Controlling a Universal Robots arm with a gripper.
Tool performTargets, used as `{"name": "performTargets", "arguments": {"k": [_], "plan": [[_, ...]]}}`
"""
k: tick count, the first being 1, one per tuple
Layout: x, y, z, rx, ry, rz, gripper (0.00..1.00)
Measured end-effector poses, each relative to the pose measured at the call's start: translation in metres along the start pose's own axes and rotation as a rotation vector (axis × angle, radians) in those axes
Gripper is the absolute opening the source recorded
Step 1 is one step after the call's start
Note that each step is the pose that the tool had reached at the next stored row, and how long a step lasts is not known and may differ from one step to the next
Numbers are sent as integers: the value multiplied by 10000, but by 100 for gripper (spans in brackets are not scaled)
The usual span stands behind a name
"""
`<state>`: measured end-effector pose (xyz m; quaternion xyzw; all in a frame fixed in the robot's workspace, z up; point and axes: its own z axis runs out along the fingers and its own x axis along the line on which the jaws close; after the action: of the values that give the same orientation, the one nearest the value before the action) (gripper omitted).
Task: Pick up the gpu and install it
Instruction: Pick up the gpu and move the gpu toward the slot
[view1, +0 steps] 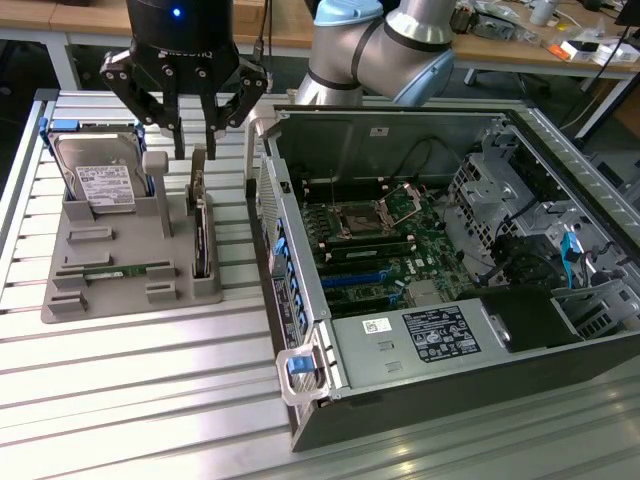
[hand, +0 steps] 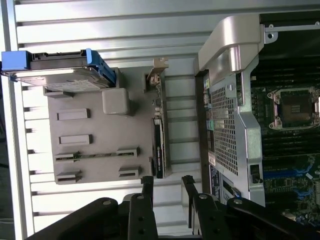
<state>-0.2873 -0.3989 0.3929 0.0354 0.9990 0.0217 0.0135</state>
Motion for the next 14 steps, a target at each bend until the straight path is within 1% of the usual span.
{"name": "performTargets", "arguments": {"k": [3,9,14], "plan": [[1,-1,24,0,0,0,36],[3,-5,118,0,1,0,36],[4,-7,164,0,1,0,36]]}}
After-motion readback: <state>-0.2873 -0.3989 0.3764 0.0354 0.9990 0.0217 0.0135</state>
